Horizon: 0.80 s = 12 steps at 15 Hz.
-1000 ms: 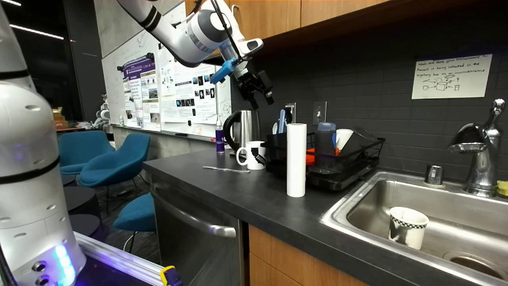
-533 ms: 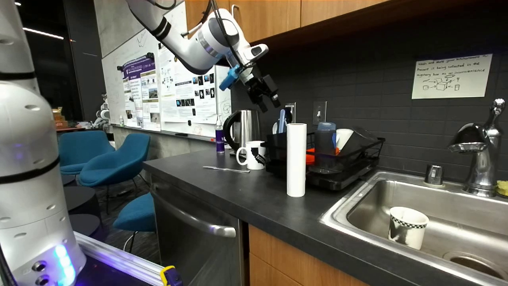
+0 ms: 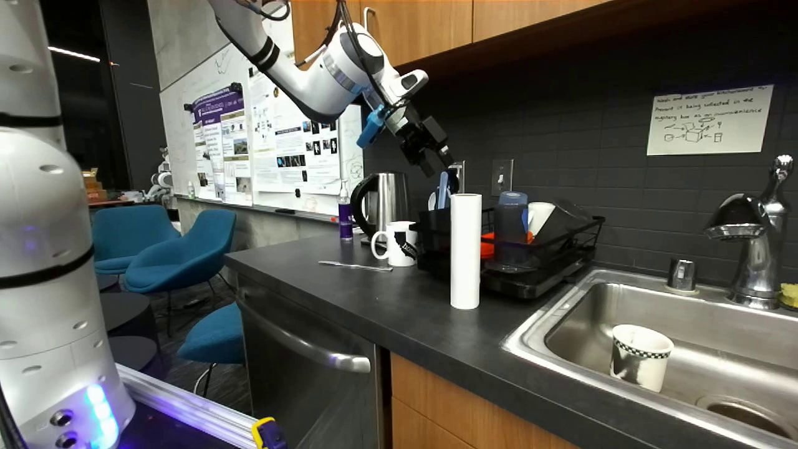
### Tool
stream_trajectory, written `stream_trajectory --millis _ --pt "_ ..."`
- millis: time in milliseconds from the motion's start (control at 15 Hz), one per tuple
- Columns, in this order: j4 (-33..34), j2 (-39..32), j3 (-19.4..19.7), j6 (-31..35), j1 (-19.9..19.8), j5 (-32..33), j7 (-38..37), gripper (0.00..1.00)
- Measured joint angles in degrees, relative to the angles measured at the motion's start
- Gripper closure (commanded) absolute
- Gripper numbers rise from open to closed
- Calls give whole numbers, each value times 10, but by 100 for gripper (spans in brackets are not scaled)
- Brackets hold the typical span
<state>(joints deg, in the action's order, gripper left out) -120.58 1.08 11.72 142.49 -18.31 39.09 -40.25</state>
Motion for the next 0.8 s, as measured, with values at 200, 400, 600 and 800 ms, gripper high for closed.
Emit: stream_trajectory --millis 200,400,600,800 --pt "3 -12 6 0 1 22 -27 0" --pt "8 -24 11 0 3 29 -42 0" --pt "16 -33 14 0 6 30 -46 0" --pt "28 -38 14 0 14 30 -47 0"
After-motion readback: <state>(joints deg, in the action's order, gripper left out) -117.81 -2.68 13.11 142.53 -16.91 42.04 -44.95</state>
